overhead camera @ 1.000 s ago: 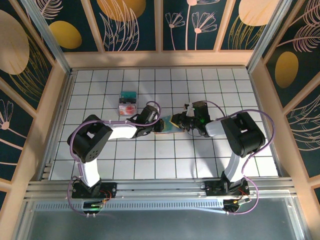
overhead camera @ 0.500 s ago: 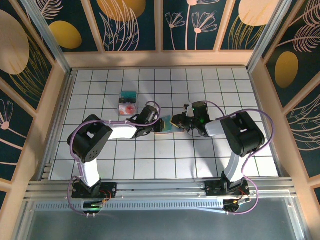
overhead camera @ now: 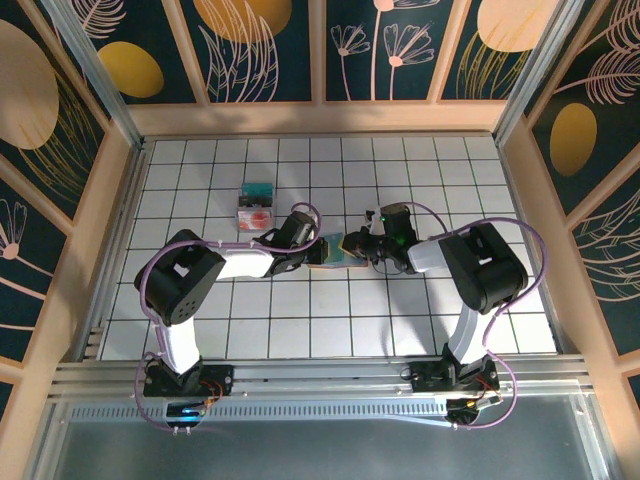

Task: Take the credit cards out of the card holder

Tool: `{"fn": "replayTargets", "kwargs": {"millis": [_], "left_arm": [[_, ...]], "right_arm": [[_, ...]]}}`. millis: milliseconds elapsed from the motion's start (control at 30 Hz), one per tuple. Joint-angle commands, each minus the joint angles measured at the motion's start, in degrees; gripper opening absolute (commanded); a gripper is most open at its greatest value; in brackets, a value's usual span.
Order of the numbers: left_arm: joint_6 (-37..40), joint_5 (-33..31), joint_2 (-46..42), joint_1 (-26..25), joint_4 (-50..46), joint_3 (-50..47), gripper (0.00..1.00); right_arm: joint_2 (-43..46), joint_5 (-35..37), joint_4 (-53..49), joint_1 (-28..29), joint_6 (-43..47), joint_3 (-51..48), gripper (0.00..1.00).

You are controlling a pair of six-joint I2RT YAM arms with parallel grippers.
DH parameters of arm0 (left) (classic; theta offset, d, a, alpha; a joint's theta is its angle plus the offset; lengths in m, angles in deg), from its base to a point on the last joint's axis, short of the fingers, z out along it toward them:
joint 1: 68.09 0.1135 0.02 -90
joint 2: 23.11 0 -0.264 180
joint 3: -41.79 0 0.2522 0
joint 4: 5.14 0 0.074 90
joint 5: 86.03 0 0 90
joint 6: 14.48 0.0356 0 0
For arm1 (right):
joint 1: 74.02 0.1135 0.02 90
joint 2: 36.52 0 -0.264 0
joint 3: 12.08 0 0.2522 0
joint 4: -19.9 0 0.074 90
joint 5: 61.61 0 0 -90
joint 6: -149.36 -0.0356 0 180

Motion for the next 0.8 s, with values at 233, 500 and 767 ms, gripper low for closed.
{"fn": "replayTargets", "kwargs": {"millis": [233,500,767], "left_arm": [[-1.55,-0.77,1.92,-0.38,-2.55,-1.75,0.11],[-2.88,-0.95,1.33,-0.39,-1.84,-3.02,0.1],[-5.7,-0.48,-0.05,-0.4,1.12,-4.89,0.1]], "right_arm": [[4.72,1.46,-4.51,-1.99,3.48,-0.24,0.04],[5.71,1.75,-5.74,-3.63,4.49,-0.56,0.03],[8.85,2.22,-8.55,-6.48,6.75,-0.66,0.0]]}}
